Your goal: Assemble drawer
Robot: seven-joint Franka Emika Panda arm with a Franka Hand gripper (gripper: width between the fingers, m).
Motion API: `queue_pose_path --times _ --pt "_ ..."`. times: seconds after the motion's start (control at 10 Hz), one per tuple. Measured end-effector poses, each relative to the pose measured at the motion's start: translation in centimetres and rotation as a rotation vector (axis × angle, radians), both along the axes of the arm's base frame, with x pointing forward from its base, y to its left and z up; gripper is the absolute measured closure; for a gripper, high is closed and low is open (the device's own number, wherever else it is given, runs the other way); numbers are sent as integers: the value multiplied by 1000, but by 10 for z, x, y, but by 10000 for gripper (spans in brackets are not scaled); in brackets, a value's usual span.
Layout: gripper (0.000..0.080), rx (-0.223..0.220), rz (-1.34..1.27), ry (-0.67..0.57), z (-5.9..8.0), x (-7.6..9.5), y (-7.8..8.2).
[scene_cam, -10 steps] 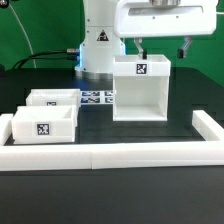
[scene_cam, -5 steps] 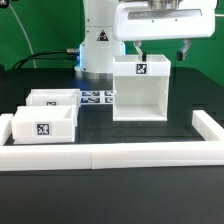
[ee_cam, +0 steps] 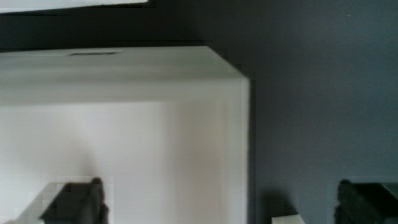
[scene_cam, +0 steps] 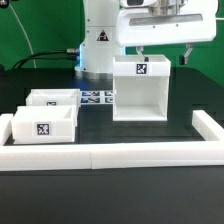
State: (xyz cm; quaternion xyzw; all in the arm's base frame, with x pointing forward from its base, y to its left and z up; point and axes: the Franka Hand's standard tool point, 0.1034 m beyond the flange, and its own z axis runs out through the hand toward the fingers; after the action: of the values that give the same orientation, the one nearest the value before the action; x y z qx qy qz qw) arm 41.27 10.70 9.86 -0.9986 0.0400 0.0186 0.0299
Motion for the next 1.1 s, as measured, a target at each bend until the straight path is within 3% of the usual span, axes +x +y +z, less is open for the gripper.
queue_pose_path --times 0.2,0.3,0.4,0.5,0.6,1.1 --pt "405 0 0 2 -1 0 0" --pt "405 0 0 2 -1 0 0" --pt "573 0 0 2 -1 0 0" --pt "573 0 0 2 -1 0 0" --pt "751 0 0 1 -1 0 0" --pt "763 0 0 1 -1 0 0"
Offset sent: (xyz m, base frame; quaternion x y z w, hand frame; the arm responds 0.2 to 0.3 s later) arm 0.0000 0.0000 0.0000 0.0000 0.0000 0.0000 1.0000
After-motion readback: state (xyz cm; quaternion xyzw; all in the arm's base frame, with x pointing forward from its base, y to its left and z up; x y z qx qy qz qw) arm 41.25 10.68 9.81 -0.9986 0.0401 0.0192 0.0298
